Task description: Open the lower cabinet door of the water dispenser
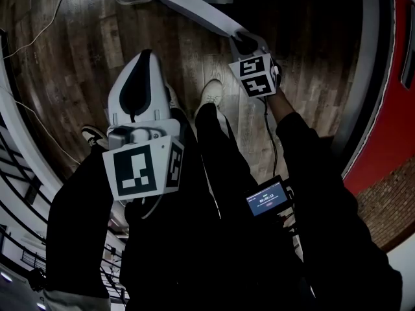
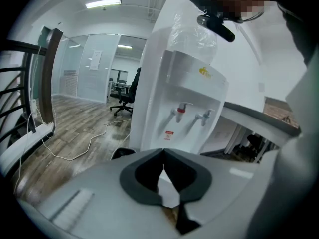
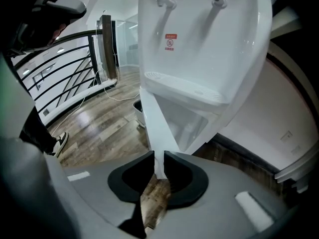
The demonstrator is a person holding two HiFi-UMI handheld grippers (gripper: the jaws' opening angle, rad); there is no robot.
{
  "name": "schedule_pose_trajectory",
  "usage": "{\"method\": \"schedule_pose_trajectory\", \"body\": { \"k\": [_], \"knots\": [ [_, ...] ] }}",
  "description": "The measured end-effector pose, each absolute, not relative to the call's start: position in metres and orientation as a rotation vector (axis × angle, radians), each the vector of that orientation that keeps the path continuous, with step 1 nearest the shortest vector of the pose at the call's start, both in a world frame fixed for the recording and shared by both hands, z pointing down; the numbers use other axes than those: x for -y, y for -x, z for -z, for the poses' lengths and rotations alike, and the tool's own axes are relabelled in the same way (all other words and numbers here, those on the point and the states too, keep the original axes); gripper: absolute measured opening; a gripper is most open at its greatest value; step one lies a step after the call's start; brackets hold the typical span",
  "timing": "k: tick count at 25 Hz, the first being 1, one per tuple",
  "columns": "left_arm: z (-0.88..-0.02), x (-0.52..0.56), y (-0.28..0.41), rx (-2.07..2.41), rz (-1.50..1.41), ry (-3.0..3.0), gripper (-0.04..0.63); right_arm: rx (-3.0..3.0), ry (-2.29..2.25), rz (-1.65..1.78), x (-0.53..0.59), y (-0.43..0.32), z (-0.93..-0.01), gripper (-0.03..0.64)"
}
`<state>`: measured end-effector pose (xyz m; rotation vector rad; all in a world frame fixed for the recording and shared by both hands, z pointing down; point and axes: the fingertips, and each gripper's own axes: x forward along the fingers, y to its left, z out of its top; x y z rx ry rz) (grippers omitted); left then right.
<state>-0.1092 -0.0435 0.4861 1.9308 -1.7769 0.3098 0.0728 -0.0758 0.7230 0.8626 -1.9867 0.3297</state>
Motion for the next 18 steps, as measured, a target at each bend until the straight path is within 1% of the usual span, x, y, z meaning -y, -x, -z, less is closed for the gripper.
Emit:
{"method": "schedule_pose_trajectory", "body": {
  "k": [18],
  "knots": [
    [-0.486,0.034,0.136,1.784,-0.279,-1.906,0.008,1.935,-0.855,-0.45,0.04,-0.051,-0.723,0.044]
  ]
}}
